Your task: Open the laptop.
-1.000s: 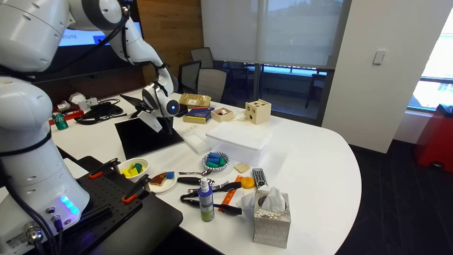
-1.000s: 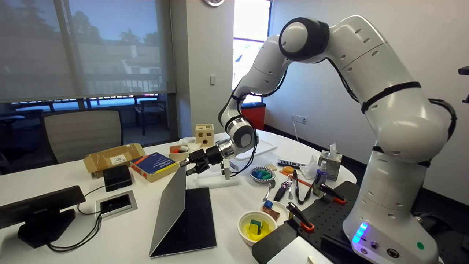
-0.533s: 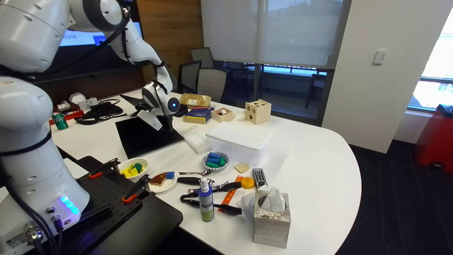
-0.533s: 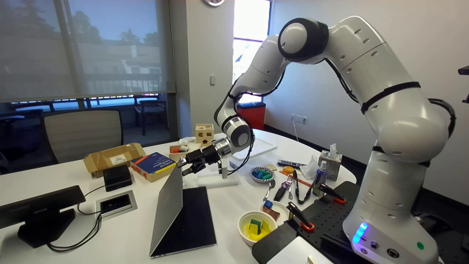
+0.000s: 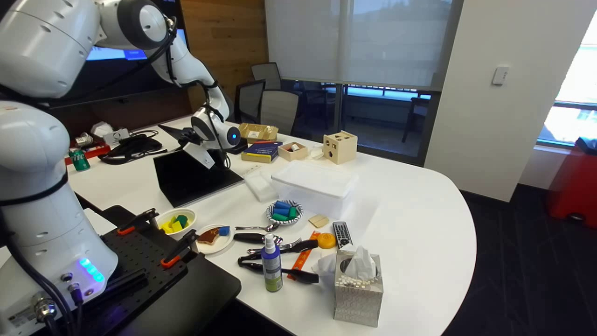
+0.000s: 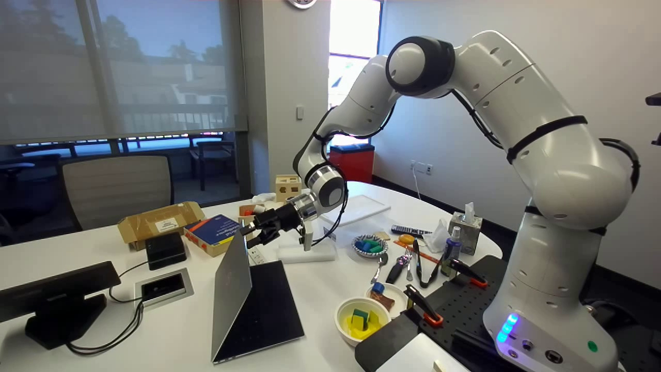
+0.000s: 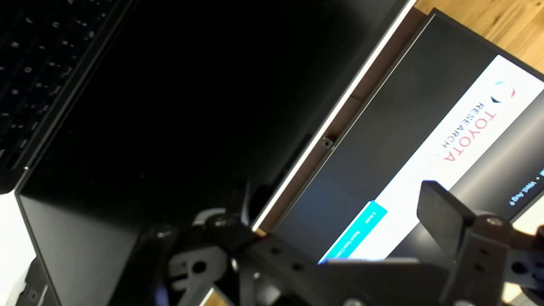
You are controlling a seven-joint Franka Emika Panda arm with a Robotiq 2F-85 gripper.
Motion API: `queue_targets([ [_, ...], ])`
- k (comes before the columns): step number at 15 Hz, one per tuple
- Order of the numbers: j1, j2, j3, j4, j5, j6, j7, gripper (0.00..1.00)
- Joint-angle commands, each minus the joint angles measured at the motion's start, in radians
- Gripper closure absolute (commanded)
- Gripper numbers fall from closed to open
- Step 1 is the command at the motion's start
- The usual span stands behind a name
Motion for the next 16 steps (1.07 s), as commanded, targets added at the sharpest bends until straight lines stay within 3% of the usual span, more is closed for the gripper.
queue_targets([
  [1,-0.021,0.014,0.031,0.056,-0.005,-0.085,0.081,0.0],
  [16,-0.001,0.144,0.063,0.251,0.04,-0.121,0.264,0.0],
])
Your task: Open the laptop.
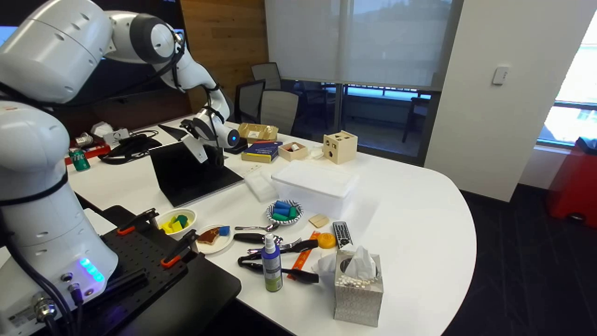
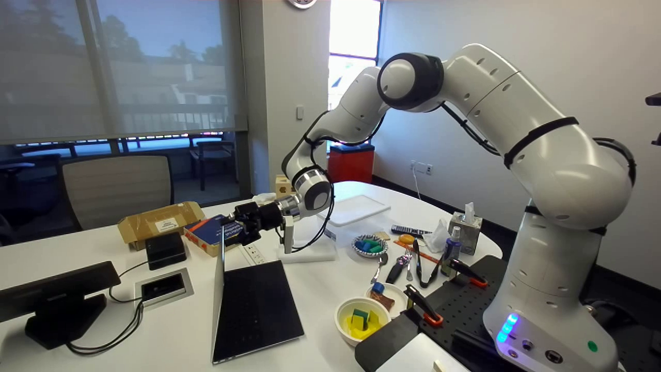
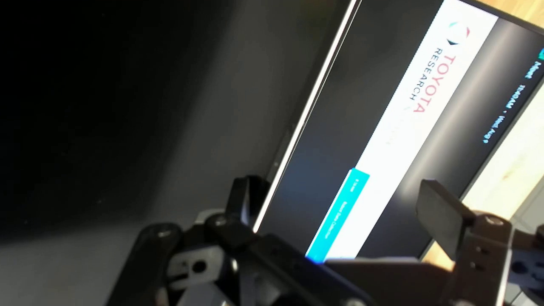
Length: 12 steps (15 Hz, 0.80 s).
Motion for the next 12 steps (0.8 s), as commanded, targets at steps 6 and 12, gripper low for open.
queue_targets([
  [6,0.024,0.125,0.03,0.223,-0.011,-0.029,0.156,0.0],
  [12,0.056,0.226,0.035,0.379,-0.037,-0.008,0.261,0.0],
])
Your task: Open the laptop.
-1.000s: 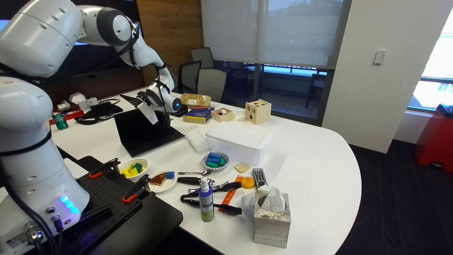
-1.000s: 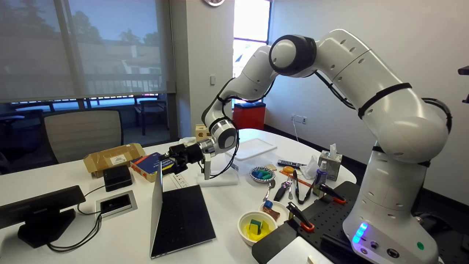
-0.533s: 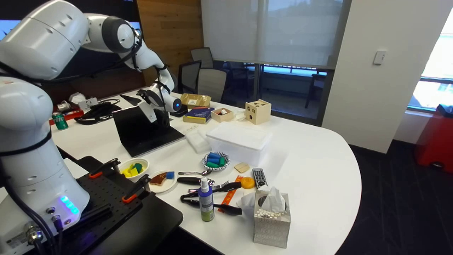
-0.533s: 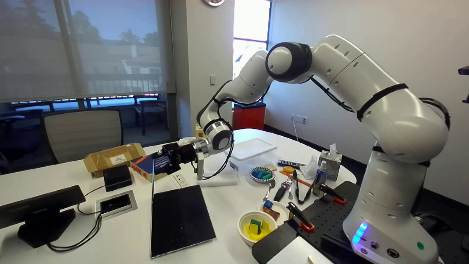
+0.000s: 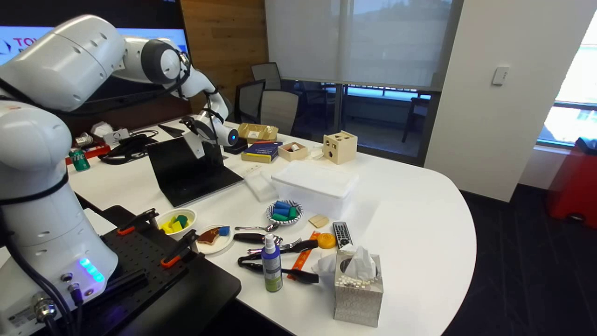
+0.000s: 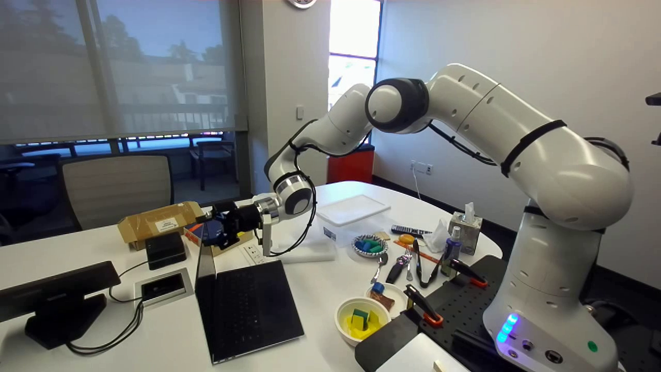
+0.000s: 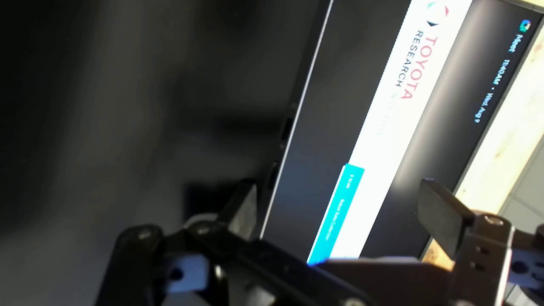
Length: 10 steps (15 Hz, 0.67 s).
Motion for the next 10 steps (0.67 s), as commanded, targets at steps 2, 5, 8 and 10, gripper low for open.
queue_targets([
  [2,0.013,0.079,0.006,0.143,-0.022,0.005,0.081,0.0],
  [5,-0.004,0.077,0.002,0.148,-0.018,0.01,0.071,0.0],
  [8,-0.044,0.024,-0.005,0.066,-0.002,0.015,0.03,0.0],
  [10,-0.083,-0.022,-0.011,-0.01,0.017,0.024,-0.023,0.0],
])
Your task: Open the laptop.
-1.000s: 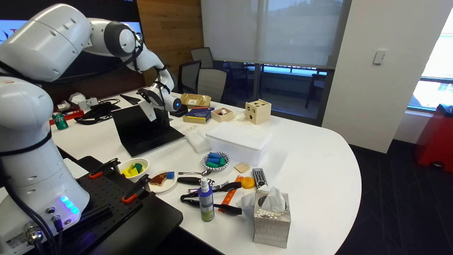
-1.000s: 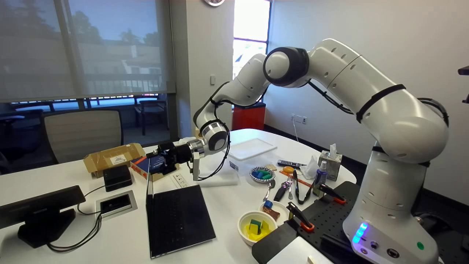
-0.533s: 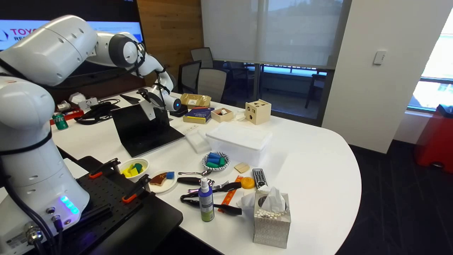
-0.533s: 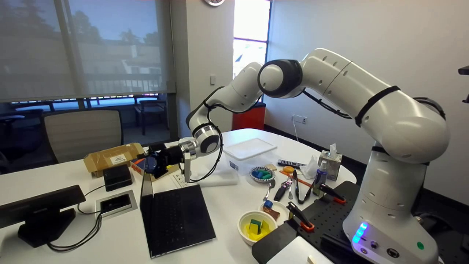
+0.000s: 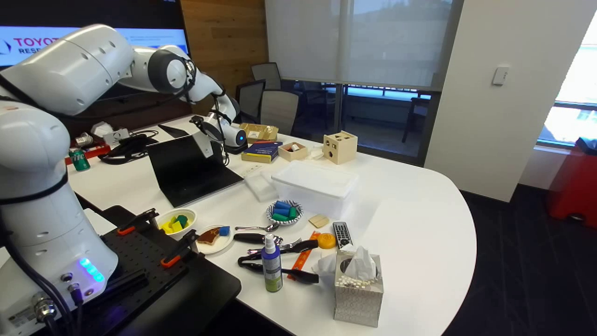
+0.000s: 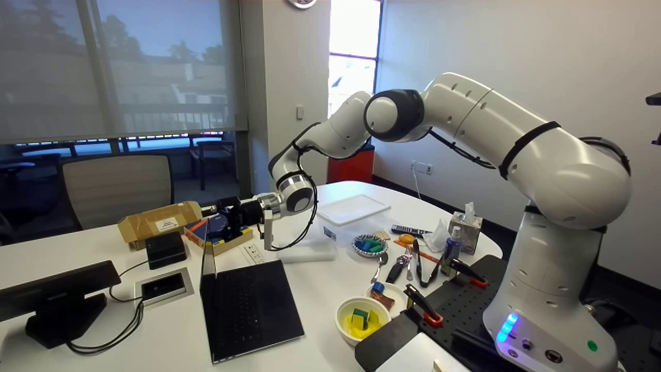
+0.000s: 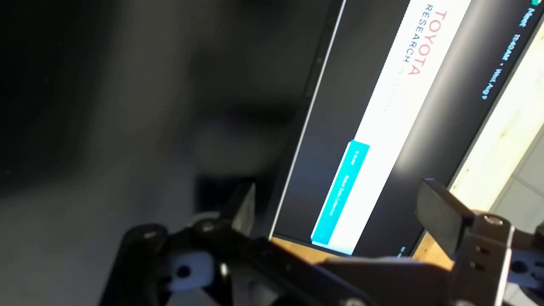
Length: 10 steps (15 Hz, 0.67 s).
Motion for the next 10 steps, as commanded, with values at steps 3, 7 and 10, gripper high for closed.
queue_targets([
  [3,-0.108,-0.167,-0.03,-0.251,0.066,0.057,-0.129,0.0],
  [7,-0.095,-0.259,-0.134,-0.396,-0.036,0.166,-0.095,0.0],
  [10,-0.076,-0.322,-0.179,-0.498,-0.124,0.262,-0.101,0.0],
])
